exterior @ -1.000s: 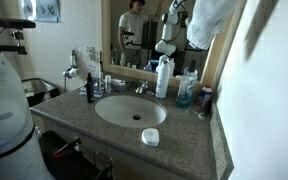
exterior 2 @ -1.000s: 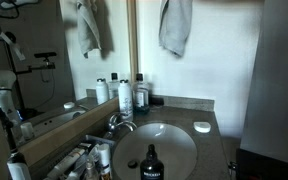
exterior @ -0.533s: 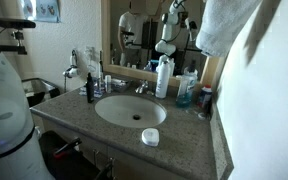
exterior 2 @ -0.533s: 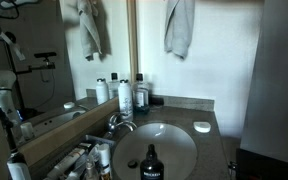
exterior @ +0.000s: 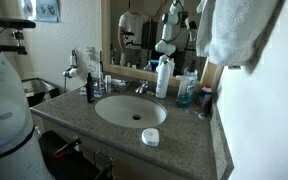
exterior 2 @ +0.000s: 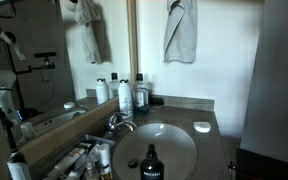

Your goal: Hang the towel on the wall

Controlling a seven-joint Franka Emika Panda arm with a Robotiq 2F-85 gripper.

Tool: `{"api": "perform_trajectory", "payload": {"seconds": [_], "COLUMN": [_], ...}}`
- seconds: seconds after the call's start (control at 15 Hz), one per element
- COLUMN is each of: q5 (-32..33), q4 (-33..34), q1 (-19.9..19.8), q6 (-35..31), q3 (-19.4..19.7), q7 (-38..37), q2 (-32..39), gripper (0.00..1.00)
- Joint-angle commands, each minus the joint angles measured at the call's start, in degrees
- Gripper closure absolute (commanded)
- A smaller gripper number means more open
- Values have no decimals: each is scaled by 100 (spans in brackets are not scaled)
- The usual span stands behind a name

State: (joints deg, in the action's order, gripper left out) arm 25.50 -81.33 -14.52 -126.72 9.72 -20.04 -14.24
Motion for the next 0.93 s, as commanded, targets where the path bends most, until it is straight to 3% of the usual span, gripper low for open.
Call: {"api": "perform_trajectory", "payload": {"seconds": [0.0,0.87], "q5": [-528,-566], "q4": [162,195], "q1": [-35,-133], "q6": [468,1702], "q3": [156,311], "q7": [373,370], "q2": [5,3], "gripper": [0,0]}}
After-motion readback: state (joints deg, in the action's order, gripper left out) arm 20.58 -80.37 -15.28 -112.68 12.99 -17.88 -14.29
